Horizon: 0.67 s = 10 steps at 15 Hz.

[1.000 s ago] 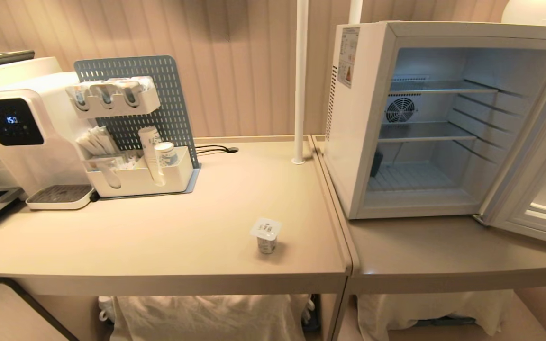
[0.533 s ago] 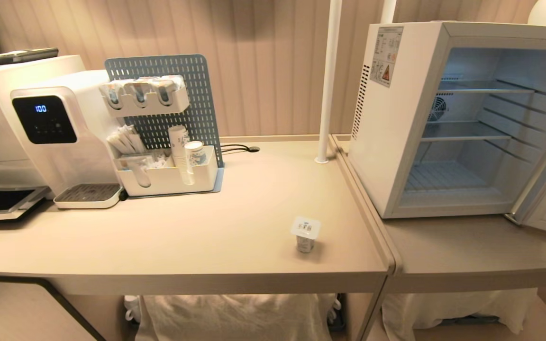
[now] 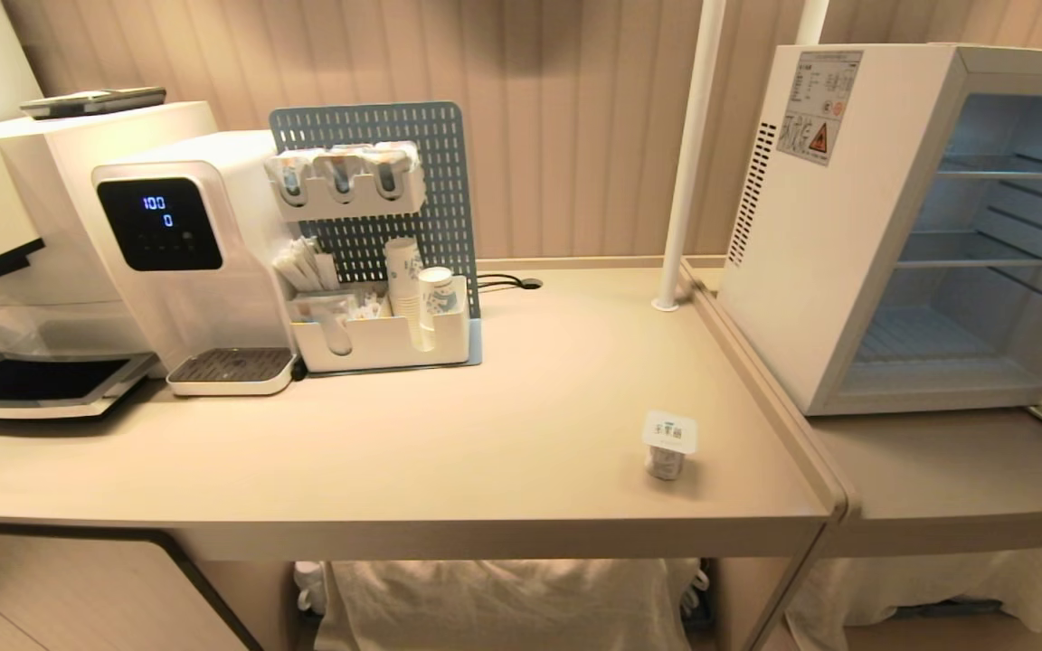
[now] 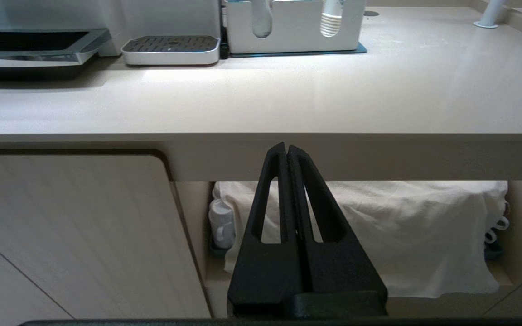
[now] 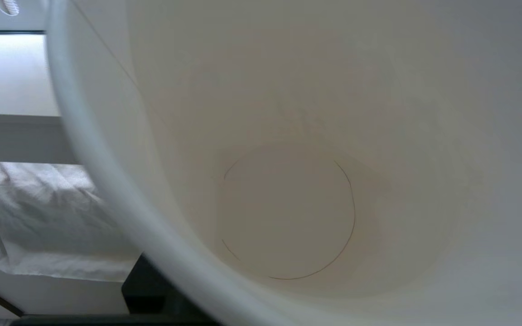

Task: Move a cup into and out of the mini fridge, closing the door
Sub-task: Place the paper cup on the table

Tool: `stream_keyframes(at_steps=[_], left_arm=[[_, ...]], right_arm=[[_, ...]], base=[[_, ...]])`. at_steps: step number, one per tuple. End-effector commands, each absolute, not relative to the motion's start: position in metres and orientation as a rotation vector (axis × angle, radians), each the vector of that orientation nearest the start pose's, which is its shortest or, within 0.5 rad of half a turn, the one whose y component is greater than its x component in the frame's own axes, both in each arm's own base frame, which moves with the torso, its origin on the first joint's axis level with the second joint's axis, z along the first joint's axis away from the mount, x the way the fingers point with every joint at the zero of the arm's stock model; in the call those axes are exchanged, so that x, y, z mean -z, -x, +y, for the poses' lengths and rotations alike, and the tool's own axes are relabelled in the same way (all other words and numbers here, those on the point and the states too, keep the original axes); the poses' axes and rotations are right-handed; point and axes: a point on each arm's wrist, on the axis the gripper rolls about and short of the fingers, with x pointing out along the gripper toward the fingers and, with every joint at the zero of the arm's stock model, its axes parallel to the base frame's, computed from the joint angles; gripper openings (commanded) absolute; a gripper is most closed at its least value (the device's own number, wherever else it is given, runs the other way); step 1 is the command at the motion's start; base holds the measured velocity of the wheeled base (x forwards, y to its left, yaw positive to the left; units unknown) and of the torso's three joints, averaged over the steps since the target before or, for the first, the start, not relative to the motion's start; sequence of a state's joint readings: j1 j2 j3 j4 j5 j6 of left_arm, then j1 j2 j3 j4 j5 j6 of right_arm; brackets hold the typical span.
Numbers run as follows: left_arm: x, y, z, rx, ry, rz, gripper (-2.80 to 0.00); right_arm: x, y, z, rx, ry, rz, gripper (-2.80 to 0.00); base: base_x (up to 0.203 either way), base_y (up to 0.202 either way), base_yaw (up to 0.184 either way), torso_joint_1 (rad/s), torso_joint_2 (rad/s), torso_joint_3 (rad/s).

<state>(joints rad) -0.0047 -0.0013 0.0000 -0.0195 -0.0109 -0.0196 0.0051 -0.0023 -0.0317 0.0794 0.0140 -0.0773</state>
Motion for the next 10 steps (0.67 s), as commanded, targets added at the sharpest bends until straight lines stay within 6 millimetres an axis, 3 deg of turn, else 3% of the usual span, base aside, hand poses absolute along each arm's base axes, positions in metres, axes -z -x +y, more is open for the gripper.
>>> stream_keyframes(at_steps=[1,10], left_arm=[[-0.0775,0.0228,-0.0001,0.016,0.02,-0.02,-2.8],[-0.0775,0.0228,-0.0001,0.016,0.02,-0.02,-2.8]], right_arm=[[-0.076,0.0254,0.0002,-0.022,0.077,0.047,-2.8],[-0.0762,0.0253,0.0002,-0.022,0.076,0.048,-2.8]], base=[[0.0,0.19,-0.001,0.007,0.0,-0.002],[0.0,0.192,0.0,0.002,0.0,0.004]])
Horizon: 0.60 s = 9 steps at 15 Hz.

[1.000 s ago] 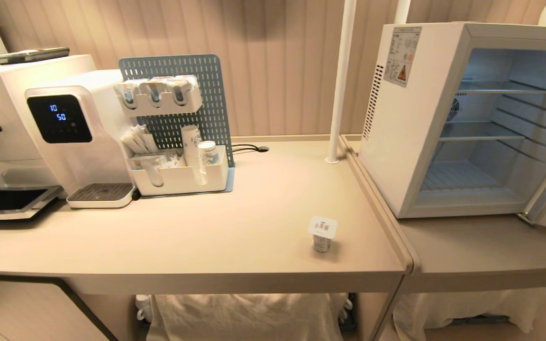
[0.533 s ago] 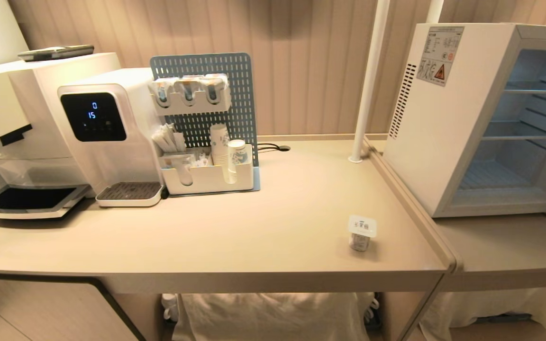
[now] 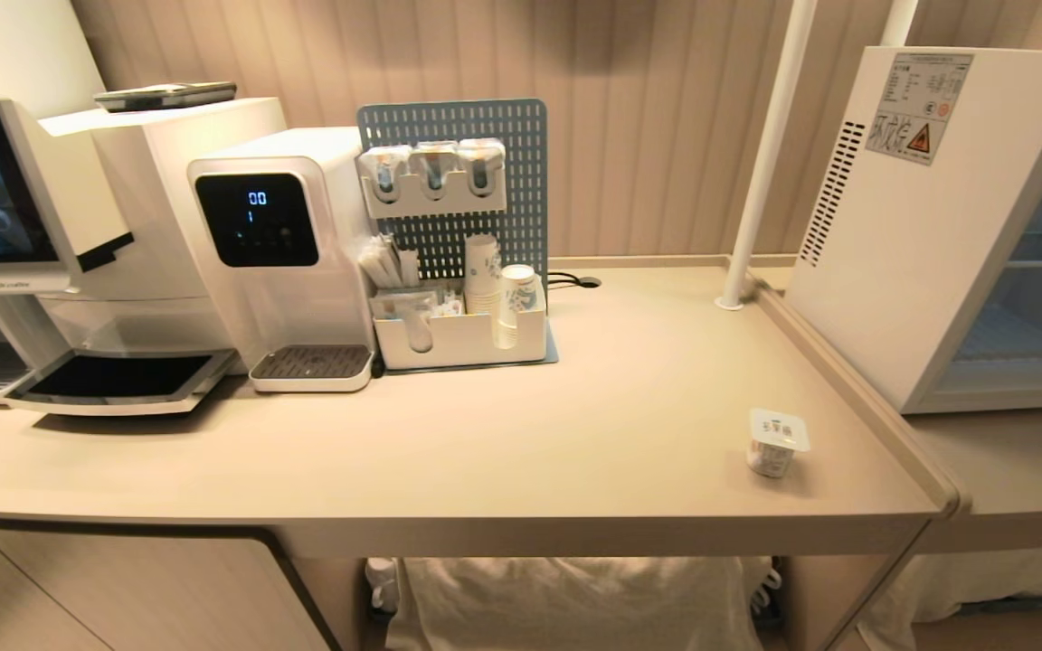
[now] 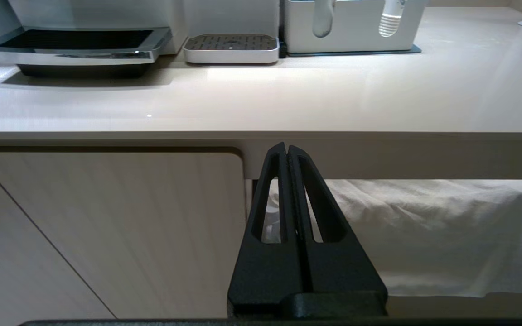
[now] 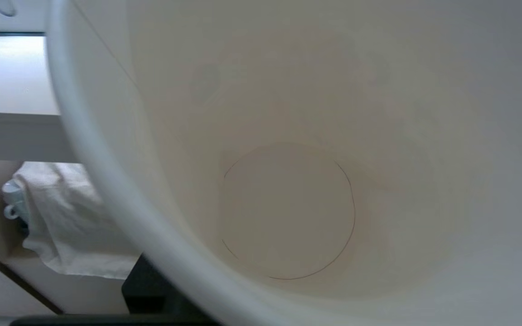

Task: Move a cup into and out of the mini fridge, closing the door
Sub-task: Place the paper cup on the table

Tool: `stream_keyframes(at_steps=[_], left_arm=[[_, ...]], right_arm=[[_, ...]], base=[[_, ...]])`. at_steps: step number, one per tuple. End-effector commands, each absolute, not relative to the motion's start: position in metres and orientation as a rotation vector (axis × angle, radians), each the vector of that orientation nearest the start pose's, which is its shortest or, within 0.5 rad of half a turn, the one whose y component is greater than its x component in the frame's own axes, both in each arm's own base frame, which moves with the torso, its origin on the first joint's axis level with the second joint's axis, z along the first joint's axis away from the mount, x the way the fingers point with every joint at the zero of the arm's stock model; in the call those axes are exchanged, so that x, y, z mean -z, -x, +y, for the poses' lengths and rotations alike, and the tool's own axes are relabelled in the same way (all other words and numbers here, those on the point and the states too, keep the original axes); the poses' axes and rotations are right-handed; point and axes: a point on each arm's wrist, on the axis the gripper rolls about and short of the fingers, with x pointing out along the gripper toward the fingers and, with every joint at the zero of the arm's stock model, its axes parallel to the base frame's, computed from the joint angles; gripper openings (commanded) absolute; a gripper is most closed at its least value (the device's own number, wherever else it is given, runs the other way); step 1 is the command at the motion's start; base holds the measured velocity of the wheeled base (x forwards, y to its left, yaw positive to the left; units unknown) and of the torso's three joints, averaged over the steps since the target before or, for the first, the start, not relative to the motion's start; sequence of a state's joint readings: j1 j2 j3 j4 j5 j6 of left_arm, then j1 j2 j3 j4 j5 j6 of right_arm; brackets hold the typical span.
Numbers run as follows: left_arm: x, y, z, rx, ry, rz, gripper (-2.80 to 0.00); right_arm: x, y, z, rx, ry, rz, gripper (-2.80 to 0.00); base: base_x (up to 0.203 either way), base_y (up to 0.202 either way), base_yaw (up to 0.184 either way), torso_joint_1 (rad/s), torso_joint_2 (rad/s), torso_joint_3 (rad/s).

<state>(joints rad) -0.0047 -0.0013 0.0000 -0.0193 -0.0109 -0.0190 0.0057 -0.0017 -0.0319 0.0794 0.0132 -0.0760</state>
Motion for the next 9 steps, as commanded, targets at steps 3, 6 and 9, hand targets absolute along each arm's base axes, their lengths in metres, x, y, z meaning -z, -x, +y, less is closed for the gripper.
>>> stream_keyframes(at_steps=[3,6,9], left_arm=[[-0.0775,0.0229,-0.0001,0.016,0.02,-0.021,-2.8],[-0.0775,0.0229,-0.0001,0.016,0.02,-0.021,-2.8],[-0.0775,0.0229,-0.0001,0.016,0.02,-0.021,-2.8]], right_arm=[[-0.0762,0.0253,0.0002,-0.022,0.075,0.048,-2.8],[-0.0757,0.0255,0.0002,-0.023,0.066,0.051,-2.8],[-0.0756,0.0255,0.0002,-0.023,0.066,0.053,-2.8]], base=[[0.0,0.191,0.0,0.004,0.0,0.002],[0.0,0.18,-0.002,0.002,0.0,0.001],[0.0,0.054,0.003,0.0,0.01,0.001]])
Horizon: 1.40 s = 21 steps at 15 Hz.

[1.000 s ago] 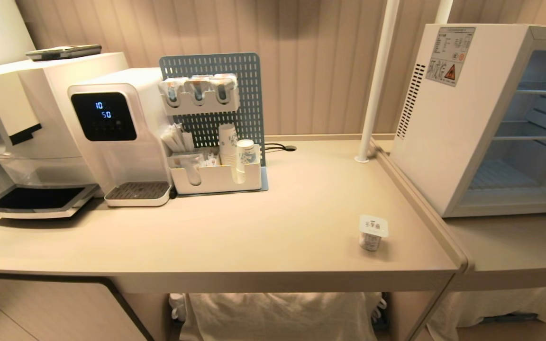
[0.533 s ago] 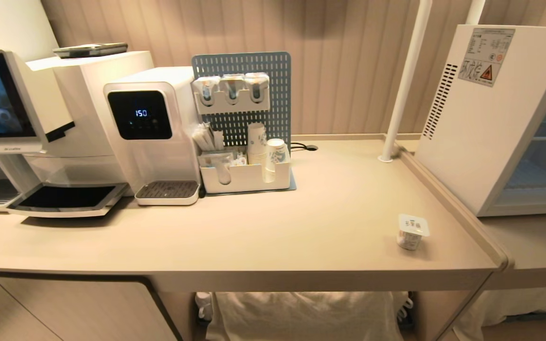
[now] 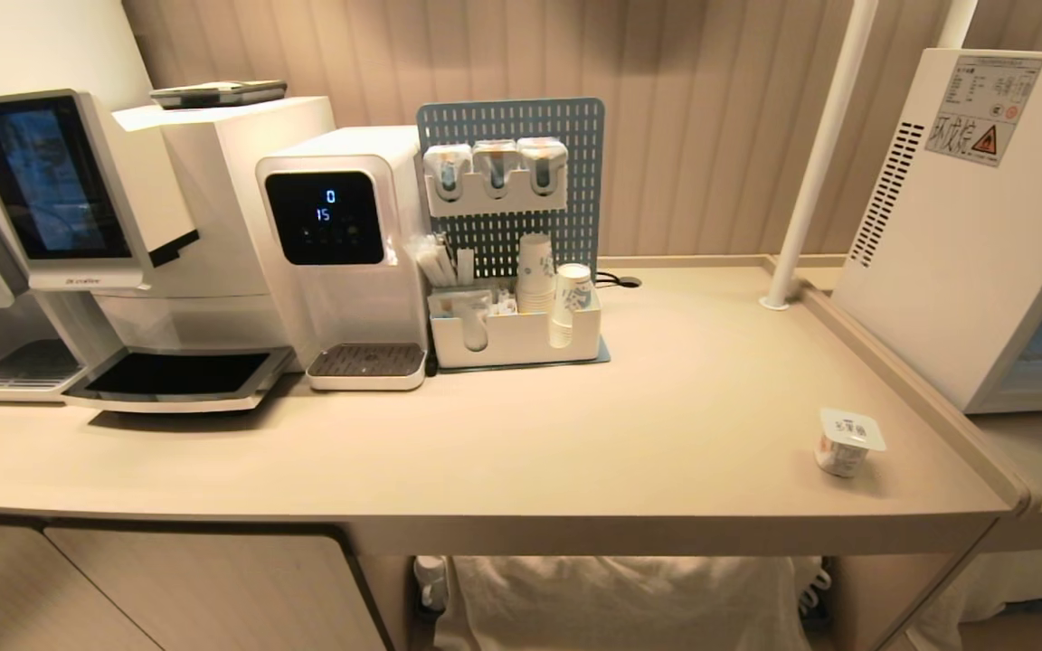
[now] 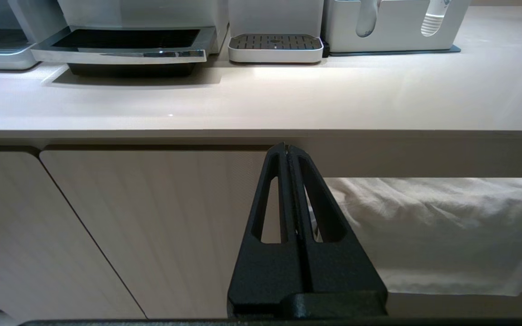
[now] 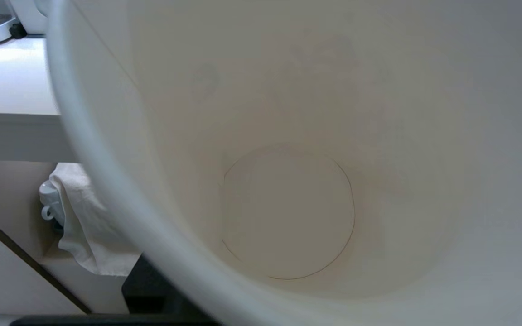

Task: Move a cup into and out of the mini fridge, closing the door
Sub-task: Place the paper cup on the table

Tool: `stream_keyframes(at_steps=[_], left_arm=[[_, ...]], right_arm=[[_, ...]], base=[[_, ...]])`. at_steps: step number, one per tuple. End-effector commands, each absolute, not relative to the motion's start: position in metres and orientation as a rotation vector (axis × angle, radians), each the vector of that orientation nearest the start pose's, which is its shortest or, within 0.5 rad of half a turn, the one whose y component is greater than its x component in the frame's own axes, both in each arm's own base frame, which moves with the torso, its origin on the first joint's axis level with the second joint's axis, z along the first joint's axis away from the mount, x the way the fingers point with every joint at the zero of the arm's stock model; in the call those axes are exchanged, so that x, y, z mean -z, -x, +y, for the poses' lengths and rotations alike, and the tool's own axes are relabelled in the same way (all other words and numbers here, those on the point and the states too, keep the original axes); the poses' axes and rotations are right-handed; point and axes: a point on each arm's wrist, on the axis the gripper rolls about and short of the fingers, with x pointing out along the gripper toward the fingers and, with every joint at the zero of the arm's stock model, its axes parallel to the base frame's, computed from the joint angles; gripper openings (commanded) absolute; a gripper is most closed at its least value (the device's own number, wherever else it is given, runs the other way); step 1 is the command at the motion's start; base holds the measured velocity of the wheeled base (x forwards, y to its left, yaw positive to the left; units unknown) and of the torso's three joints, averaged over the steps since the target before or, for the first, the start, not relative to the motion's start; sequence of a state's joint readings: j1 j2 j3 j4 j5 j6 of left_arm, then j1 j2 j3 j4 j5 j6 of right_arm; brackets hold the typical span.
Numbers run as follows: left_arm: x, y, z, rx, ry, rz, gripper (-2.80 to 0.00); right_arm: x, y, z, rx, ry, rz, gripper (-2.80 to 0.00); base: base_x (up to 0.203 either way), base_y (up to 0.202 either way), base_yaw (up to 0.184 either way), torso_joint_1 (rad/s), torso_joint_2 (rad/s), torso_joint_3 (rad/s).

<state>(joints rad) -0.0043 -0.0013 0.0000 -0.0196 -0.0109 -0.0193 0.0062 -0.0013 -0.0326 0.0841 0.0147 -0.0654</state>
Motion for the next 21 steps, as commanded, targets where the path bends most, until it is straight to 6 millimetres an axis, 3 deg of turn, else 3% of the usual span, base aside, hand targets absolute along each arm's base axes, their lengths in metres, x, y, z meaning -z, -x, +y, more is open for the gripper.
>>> stream_keyframes(at_steps=[1,5,8,11,13,15,18,21], left_arm=[[-0.077,0.023,0.0,0.016,0.02,-0.021,-2.8],[-0.077,0.023,0.0,0.016,0.02,-0.021,-2.8],[-0.077,0.023,0.0,0.016,0.02,-0.021,-2.8],[-0.077,0.023,0.0,0.016,0.02,-0.021,-2.8],[-0.077,0.023,0.0,0.016,0.021,-0.021,-2.8],[-0.078,0.023,0.0,0.016,0.023,-0.021,-2.8],[-0.078,0.023,0.0,0.016,0.024,-0.02,-2.8],[-0.077,0.023,0.0,0.016,0.026,-0.021,-2.8]], right_arm=[[-0.076,0.025,0.0,-0.023,0.066,0.053,-2.8],[-0.077,0.026,0.0,-0.025,0.07,0.047,-2.8],[-0.121,0.026,0.001,-0.042,0.026,0.029,-2.8],[-0.171,-0.011,0.003,-0.144,-0.037,0.19,-2.8],[-0.184,-0.05,0.007,-0.277,-0.053,0.323,-2.8],[-0.179,-0.088,0.01,-0.425,-0.027,0.425,-2.8],[-0.148,-0.138,0.021,-0.666,0.055,0.51,-2.8],[-0.115,-0.177,0.042,-0.8,0.101,0.576,-2.8]], base=[[0.0,0.0,0.0,0.0,0.0,0.0],[0.0,0.0,0.0,0.0,0.0,0.0],[0.0,0.0,0.0,0.0,0.0,0.0],[0.0,0.0,0.0,0.0,0.0,0.0],[0.0,0.0,0.0,0.0,0.0,0.0],[0.0,0.0,0.0,0.0,0.0,0.0],[0.0,0.0,0.0,0.0,0.0,0.0],[0.0,0.0,0.0,0.0,0.0,0.0]])
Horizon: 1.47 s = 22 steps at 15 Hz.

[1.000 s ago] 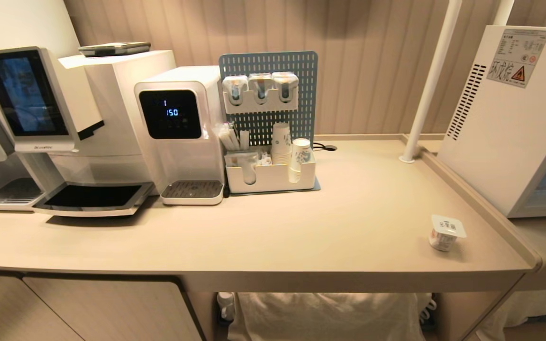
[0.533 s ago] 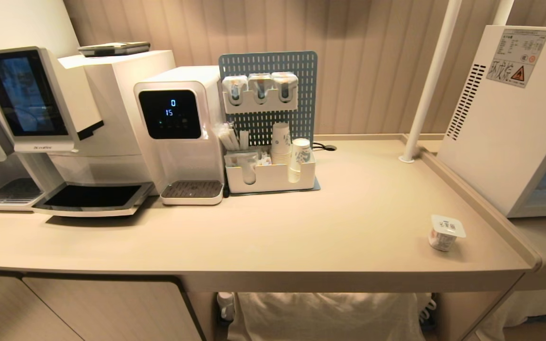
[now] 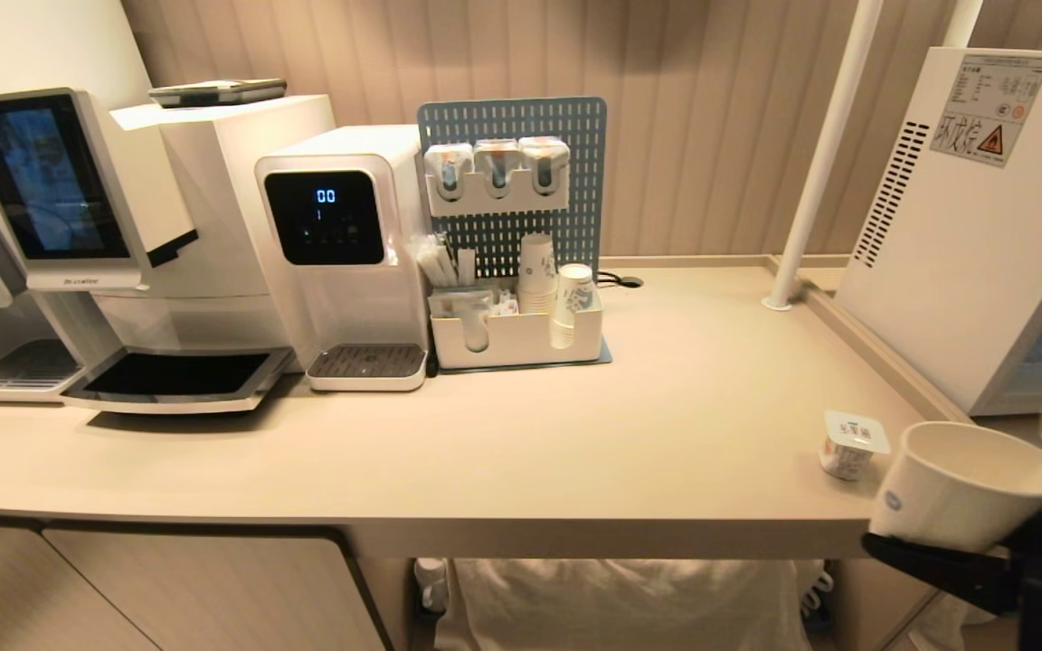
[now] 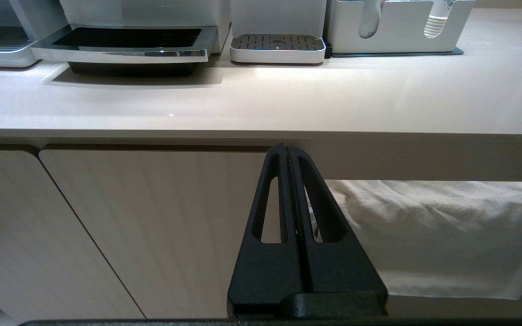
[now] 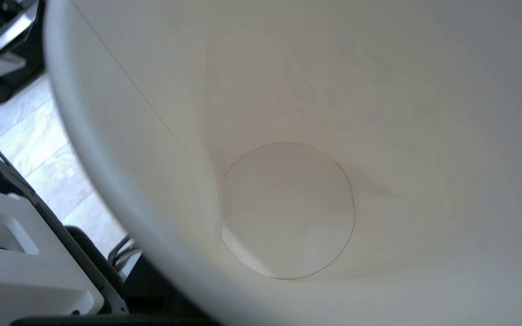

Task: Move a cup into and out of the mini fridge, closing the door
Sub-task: Place the paper cup on the table

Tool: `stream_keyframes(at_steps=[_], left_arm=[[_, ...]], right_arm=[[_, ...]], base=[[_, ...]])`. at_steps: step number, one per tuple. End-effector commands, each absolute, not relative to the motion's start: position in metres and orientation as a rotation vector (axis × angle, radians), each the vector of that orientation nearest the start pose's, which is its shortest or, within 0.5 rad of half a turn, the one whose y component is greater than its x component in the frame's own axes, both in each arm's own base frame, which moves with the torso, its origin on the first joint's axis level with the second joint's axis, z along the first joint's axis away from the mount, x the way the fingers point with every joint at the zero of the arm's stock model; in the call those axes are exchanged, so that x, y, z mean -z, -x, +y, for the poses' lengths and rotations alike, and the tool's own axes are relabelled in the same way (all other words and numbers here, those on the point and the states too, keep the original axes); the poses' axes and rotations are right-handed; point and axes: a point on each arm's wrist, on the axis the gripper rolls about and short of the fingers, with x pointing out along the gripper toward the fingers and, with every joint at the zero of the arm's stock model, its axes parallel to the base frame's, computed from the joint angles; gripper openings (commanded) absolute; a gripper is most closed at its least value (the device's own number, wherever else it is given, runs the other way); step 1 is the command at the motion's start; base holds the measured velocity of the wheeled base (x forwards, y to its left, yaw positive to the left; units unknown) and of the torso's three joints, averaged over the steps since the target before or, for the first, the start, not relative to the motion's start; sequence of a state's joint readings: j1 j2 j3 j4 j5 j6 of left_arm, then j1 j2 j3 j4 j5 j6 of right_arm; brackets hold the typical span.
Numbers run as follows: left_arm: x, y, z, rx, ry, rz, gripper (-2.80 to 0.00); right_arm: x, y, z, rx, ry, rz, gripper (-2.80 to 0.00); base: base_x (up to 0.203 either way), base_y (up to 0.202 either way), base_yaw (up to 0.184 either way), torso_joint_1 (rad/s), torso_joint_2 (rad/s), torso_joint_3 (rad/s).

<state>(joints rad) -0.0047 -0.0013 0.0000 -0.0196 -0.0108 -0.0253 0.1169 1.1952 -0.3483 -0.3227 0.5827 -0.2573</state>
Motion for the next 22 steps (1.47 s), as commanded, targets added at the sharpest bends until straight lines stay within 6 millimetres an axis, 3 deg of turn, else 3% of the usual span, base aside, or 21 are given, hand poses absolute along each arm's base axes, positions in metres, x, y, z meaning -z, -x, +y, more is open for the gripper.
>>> stream_keyframes(at_steps=[1,8,10,13,15,22], left_arm=[[-0.078,0.023,0.0,0.016,0.026,-0.02,-2.8],[-0.077,0.023,0.0,0.016,0.028,-0.021,-2.8],[-0.078,0.023,0.0,0.016,0.028,-0.02,-2.8],[-0.078,0.023,0.0,0.016,0.028,-0.021,-2.8],[-0.078,0.023,0.0,0.016,0.028,-0.02,-2.8],[-0.077,0.023,0.0,0.016,0.028,-0.021,-2.8]], right_arm=[[-0.102,-0.192,0.051,-0.808,0.121,0.593,-2.8],[-0.001,-0.301,0.129,-0.461,0.251,0.455,-2.8],[0.0,-0.327,0.145,-0.41,0.243,0.38,-2.8],[0.004,-0.348,0.152,-0.39,0.253,0.432,-2.8],[0.013,-0.355,0.151,-0.389,0.257,0.473,-2.8],[0.012,-0.376,0.145,-0.327,0.262,0.54,-2.8]], base=[[0.0,0.0,0.0,0.0,0.0,0.0],[0.0,0.0,0.0,0.0,0.0,0.0],[0.0,0.0,0.0,0.0,0.0,0.0],[0.0,0.0,0.0,0.0,0.0,0.0],[0.0,0.0,0.0,0.0,0.0,0.0],[0.0,0.0,0.0,0.0,0.0,0.0]])
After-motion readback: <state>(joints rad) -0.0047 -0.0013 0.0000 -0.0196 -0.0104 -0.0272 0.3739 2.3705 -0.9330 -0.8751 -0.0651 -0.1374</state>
